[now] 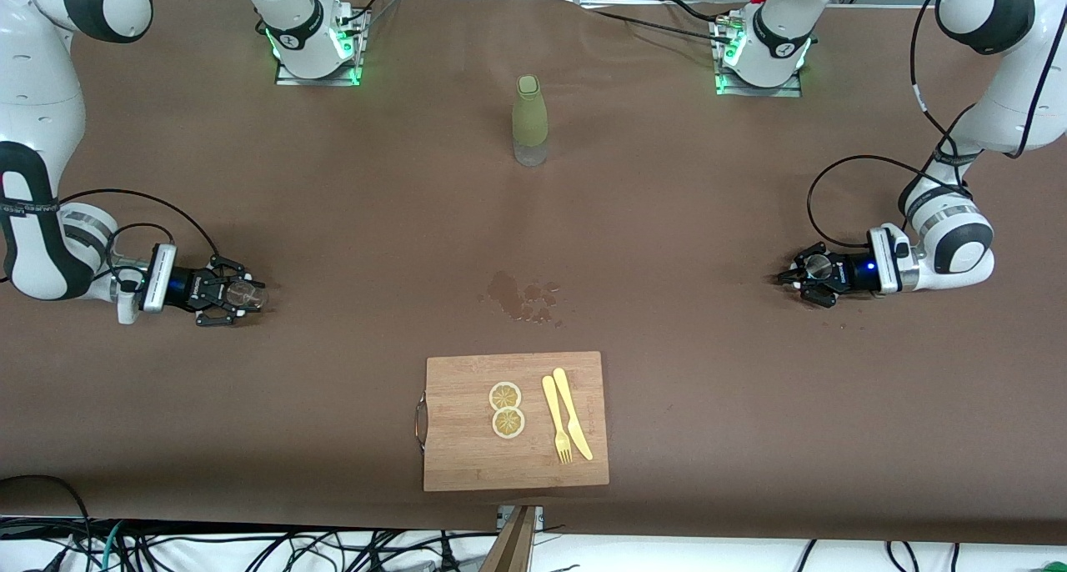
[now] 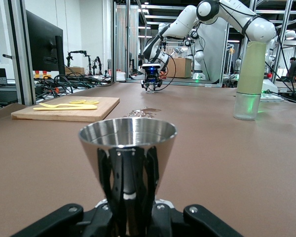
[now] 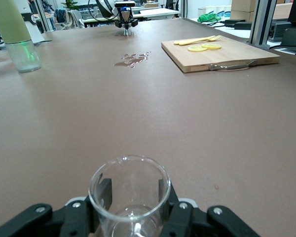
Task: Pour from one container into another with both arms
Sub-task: 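Close the right gripper on the glass while the left gripper grasps the jigger, then lift the glass with the right gripper while the left gripper carries the jigger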
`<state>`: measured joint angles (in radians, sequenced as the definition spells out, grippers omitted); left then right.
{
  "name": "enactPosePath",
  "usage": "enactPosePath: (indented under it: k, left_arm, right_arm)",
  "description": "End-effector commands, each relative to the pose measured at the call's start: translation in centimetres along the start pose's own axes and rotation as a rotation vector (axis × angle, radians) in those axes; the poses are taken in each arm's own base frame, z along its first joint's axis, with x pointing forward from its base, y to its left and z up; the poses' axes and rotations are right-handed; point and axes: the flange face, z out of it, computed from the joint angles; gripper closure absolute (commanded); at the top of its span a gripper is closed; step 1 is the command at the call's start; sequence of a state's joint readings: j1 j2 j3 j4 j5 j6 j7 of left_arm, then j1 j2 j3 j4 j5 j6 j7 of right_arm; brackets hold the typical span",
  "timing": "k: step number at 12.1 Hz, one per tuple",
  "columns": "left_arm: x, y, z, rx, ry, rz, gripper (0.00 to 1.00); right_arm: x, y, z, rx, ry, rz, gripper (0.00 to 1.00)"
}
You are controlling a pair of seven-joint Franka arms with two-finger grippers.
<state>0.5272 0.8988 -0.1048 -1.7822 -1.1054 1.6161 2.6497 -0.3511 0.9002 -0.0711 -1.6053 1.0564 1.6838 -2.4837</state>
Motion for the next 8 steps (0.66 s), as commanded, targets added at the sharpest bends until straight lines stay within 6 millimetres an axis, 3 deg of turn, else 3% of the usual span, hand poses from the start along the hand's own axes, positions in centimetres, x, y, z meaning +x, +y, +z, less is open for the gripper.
enactPosePath:
  k: [1,2,6,8]
  left_arm:
    - [0.6,-1.0,-0.3,0.021,0.014,0.051,1.0]
    - [0.8,-1.1,-0.4,0.021,0.013,0.052,1.0]
    - [2.5,-1.6,-0.4,0.003,0.03,-0.008,1.0]
    - [3.0,-1.9,1.0,-0.025,0.042,-0.027,1.0]
  right_arm:
    - [0.0,0.6,0.1,0.009,-0.009,-0.016,0.75]
    - [0.2,0.7,0.1,0.008,-0.011,-0.014,0.81]
    - [1.9,2.1,0.1,0.009,-0.038,-0.007,0.92]
    - [3.7,3.1,0.2,-0.001,-0.074,-0.032,0.92]
